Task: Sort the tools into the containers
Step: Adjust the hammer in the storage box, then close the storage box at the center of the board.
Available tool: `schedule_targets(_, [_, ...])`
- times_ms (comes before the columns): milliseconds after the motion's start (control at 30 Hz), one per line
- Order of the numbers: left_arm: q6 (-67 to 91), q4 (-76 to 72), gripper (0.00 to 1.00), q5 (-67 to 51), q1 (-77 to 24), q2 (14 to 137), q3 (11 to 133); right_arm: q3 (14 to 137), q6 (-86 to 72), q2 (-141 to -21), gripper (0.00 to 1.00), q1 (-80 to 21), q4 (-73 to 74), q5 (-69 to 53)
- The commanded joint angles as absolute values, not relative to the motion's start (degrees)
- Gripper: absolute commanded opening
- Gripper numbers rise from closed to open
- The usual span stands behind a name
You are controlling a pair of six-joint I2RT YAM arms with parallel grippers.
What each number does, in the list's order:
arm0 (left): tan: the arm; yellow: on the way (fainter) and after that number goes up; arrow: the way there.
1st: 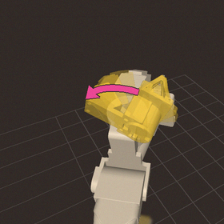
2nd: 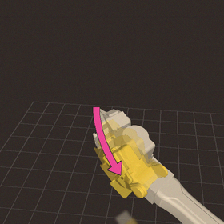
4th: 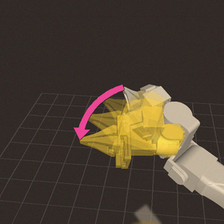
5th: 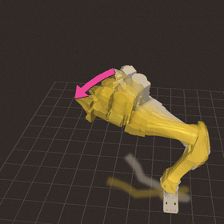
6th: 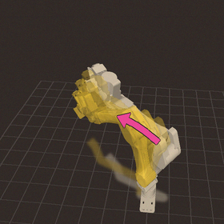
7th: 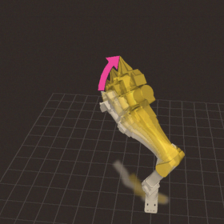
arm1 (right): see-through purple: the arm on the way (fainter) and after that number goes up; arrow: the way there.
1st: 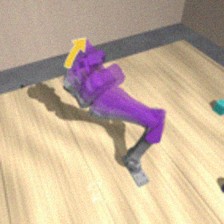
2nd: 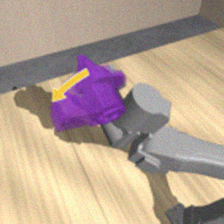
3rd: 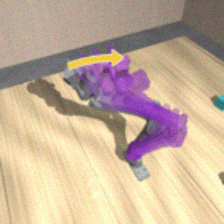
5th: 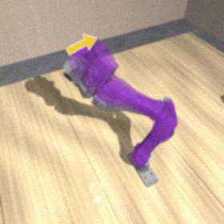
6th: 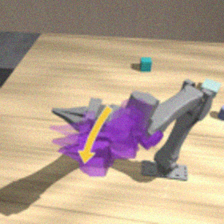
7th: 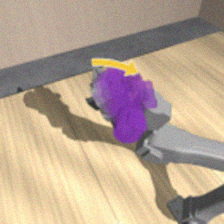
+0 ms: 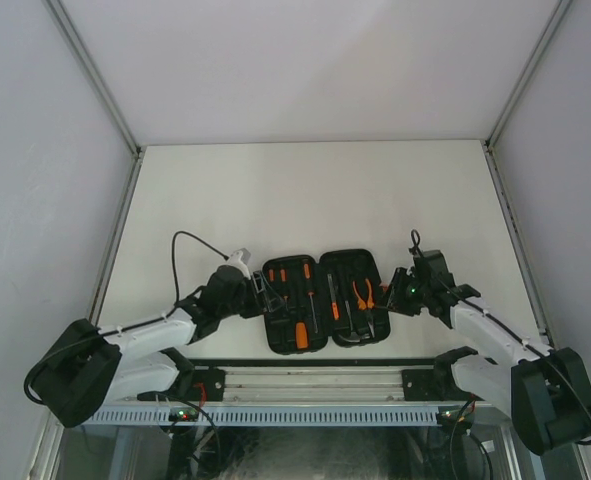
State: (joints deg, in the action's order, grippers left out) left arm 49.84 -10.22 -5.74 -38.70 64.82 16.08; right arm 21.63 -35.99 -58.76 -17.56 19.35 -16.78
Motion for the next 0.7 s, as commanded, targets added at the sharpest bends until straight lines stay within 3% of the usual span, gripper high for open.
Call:
schedule_targets(0, [50.69, -14.34, 0.57, -9.94, -39.2, 61.18, 16.38, 20.98, -37.31, -58.33, 0.26, -18.02, 13.51, -22.07])
schedule_targets(333, [47.48, -1.74, 0.53, -9.16, -39.29, 52.1, 23.63, 18.79, -39.97, -57.22, 0.21, -19.35, 9.58, -23.86])
schedule_targets(667, [47.46, 3.38, 0.57, -10.05, -39.72, 49.72, 30.46, 18.59, -43.26, -57.19, 0.21, -25.14, 7.63, -20.58])
